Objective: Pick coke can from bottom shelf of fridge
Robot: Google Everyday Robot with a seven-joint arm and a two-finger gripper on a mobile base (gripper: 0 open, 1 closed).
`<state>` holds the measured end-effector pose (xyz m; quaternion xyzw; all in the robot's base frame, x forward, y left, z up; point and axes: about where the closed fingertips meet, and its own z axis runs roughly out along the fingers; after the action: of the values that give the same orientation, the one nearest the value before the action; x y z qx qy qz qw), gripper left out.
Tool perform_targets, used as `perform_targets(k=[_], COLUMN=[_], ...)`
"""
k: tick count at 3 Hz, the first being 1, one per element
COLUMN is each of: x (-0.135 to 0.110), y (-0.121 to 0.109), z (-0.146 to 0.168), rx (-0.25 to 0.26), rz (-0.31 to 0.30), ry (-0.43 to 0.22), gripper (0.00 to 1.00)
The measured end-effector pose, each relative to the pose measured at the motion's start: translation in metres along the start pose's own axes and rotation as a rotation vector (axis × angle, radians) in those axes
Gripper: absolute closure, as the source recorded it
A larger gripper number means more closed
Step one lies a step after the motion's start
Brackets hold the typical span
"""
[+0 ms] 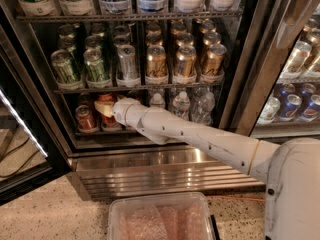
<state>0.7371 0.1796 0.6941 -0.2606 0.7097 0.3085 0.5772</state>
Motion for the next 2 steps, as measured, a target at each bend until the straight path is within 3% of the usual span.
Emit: perform_targets(k=[2], x=[0.007], y=[0.001], z=[-0.034], rx=[0.031], rz=[0.084], ry=[0.038], gripper=[1.00])
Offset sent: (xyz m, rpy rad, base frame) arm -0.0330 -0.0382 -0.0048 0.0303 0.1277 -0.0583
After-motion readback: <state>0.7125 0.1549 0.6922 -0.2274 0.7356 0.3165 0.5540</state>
